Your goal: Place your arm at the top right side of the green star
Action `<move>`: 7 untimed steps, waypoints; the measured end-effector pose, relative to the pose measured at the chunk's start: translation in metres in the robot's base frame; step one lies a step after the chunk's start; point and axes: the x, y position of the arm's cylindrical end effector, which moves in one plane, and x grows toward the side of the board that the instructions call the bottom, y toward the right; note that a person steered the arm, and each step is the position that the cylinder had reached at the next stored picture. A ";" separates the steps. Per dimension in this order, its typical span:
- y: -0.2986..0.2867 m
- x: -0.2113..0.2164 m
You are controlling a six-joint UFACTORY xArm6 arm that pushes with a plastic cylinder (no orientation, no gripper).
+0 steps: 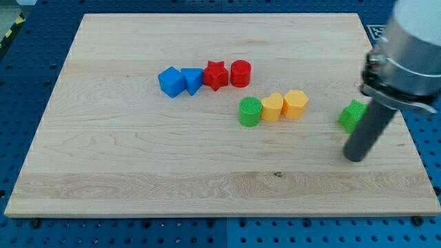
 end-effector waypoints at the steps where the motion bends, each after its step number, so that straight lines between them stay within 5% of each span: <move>1: 0.049 0.001; 7: 0.050 -0.123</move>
